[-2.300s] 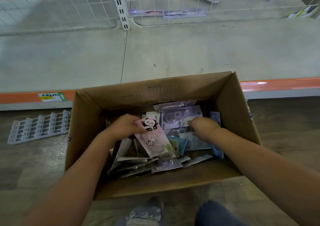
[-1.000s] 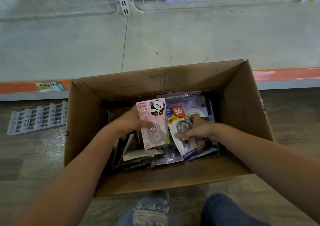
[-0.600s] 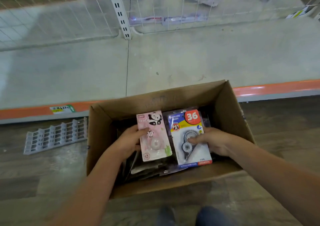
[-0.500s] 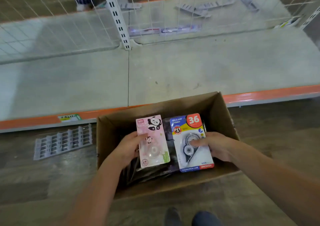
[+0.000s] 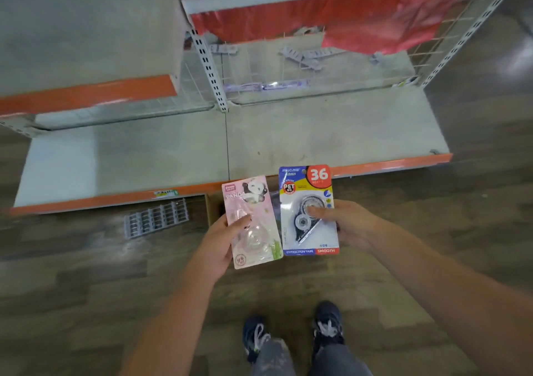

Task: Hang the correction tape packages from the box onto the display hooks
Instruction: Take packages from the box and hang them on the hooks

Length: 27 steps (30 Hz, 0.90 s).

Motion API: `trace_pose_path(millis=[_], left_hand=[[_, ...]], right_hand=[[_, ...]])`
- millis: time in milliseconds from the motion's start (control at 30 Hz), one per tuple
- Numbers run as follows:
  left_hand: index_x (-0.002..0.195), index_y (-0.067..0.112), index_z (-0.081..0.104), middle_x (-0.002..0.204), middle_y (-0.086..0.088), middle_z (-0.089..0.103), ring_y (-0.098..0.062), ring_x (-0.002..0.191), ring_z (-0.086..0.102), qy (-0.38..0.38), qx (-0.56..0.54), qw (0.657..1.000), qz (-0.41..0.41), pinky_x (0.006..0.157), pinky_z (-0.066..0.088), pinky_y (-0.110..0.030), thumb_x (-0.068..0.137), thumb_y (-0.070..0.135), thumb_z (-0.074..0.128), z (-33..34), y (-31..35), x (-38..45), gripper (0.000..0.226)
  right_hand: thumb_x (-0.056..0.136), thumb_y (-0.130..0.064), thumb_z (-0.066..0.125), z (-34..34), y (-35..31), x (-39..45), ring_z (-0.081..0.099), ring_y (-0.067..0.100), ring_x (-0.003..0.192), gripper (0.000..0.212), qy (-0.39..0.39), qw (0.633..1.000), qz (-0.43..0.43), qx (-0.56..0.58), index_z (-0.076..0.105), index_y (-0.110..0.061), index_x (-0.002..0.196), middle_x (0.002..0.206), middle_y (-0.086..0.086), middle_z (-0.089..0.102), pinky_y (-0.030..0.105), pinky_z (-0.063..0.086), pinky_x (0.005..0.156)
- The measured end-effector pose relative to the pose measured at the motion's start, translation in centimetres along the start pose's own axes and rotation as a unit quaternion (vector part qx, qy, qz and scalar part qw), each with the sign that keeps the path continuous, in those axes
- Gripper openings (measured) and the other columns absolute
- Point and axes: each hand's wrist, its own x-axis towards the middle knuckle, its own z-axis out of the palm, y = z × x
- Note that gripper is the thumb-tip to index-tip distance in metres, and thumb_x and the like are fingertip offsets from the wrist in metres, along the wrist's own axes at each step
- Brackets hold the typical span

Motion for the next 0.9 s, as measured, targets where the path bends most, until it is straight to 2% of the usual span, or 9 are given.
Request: trace_pose_path(millis=[67, 200, 333, 433, 500, 567, 700, 800, 900], left_hand=[[0.113, 0.015, 0.062, 0.106, -0.008, 0.072, -0.031, 0.099, 0.068, -0.001, -0.005, 1.000, 0.006, 0.084, 0.053, -0.049, 0.089, 0.014, 0.061, 0.8, 1.7, -4.3, 0.024], [0.109, 0.011, 0.064, 0.105, -0.011, 0.072, -0.032, 0.097, 0.069, 0.020, 0.003, 0.999, 0.042, 0.087, 0.053, -0.049, 0.089, 0.014, 0.063, 2.1, 5.4, -11.9, 0.020], [0.105, 0.007, 0.067, 0.102, -0.015, 0.072, -0.034, 0.094, 0.068, 0.037, 0.003, 0.994, 0.099, 0.085, 0.054, -0.047, 0.089, 0.010, 0.063, 2.7, 8.9, -17.7, 0.017], [0.108, 0.003, 0.065, 0.102, -0.017, 0.072, -0.038, 0.097, 0.067, 0.030, 0.015, 0.990, 0.137, 0.090, 0.051, -0.054, 0.089, 0.011, 0.063, 2.6, 11.0, -21.1, 0.021], [0.111, 0.000, 0.063, 0.103, -0.020, 0.071, -0.039, 0.096, 0.067, 0.009, 0.015, 0.986, 0.169, 0.088, 0.052, -0.051, 0.090, 0.013, 0.060, 2.4, 12.3, -22.8, 0.025], [0.111, 0.000, 0.063, 0.103, -0.020, 0.071, -0.038, 0.093, 0.068, -0.006, 0.010, 0.980, 0.196, 0.081, 0.055, -0.047, 0.091, 0.015, 0.059, 2.4, 13.9, -24.2, 0.026], [0.109, 0.008, 0.064, 0.097, -0.011, 0.074, -0.026, 0.081, 0.072, -0.046, -0.007, 0.968, 0.247, 0.069, 0.057, -0.037, 0.088, 0.020, 0.060, 3.0, 17.0, -26.6, 0.024], [0.111, 0.011, 0.064, 0.099, -0.009, 0.074, -0.026, 0.086, 0.071, -0.066, 0.004, 0.962, 0.267, 0.067, 0.058, -0.033, 0.092, 0.019, 0.058, 3.7, 18.7, -27.3, 0.021], [0.115, 0.012, 0.063, 0.105, -0.011, 0.072, -0.033, 0.095, 0.069, -0.084, 0.010, 0.957, 0.276, 0.076, 0.058, -0.041, 0.092, 0.020, 0.059, 4.9, 20.0, -27.2, 0.024]], right_hand=[[0.076, -0.017, 0.072, 1.1, -1.7, -4.2, 0.071, 0.026, 0.087, 0.026, -0.002, 1.000, -0.009, 0.012, 0.067, -0.010, 0.101, 0.100, 0.009, 0.074, 0.041, 0.056, 0.082], [0.066, -0.027, 0.074, 3.2, -4.9, -11.6, 0.068, 0.031, 0.097, 0.042, -0.013, 0.999, -0.044, 0.028, 0.067, -0.011, 0.103, 0.105, 0.011, 0.072, 0.051, 0.050, 0.093], [0.069, -0.025, 0.071, 5.2, -7.5, -18.1, 0.070, 0.027, 0.091, 0.040, -0.028, 0.994, -0.096, 0.040, 0.066, -0.007, 0.105, 0.105, 0.012, 0.072, 0.042, 0.054, 0.086], [0.071, -0.021, 0.077, 6.1, -8.5, -21.0, 0.066, 0.036, 0.102, 0.048, -0.050, 0.989, -0.126, 0.066, 0.064, -0.002, 0.113, 0.113, 0.019, 0.068, 0.051, 0.048, 0.096], [0.054, -0.025, 0.091, 6.7, -9.7, -22.5, 0.066, 0.038, 0.098, 0.064, -0.060, 0.984, -0.150, 0.076, 0.067, 0.000, 0.108, 0.112, 0.024, 0.067, 0.050, 0.052, 0.089], [0.036, -0.023, 0.095, 7.2, -10.9, -23.8, 0.070, 0.035, 0.085, 0.076, -0.044, 0.980, -0.176, 0.081, 0.068, 0.004, 0.101, 0.104, 0.025, 0.069, 0.041, 0.058, 0.072], [0.070, -0.010, 0.072, 8.5, -13.9, -26.5, 0.071, 0.031, 0.082, 0.046, -0.015, 0.971, -0.229, 0.068, 0.062, 0.005, 0.111, 0.101, 0.021, 0.071, 0.037, 0.058, 0.071], [0.072, -0.014, 0.067, 9.4, -15.3, -27.9, 0.071, 0.026, 0.080, 0.035, -0.003, 0.964, -0.261, 0.056, 0.064, -0.004, 0.105, 0.097, 0.013, 0.073, 0.036, 0.058, 0.073], [0.080, -0.009, 0.063, 9.6, -15.9, -28.6, 0.072, 0.024, 0.078, 0.020, 0.001, 0.954, -0.290, 0.071, 0.065, -0.006, 0.100, 0.094, 0.011, 0.074, 0.033, 0.058, 0.067]])
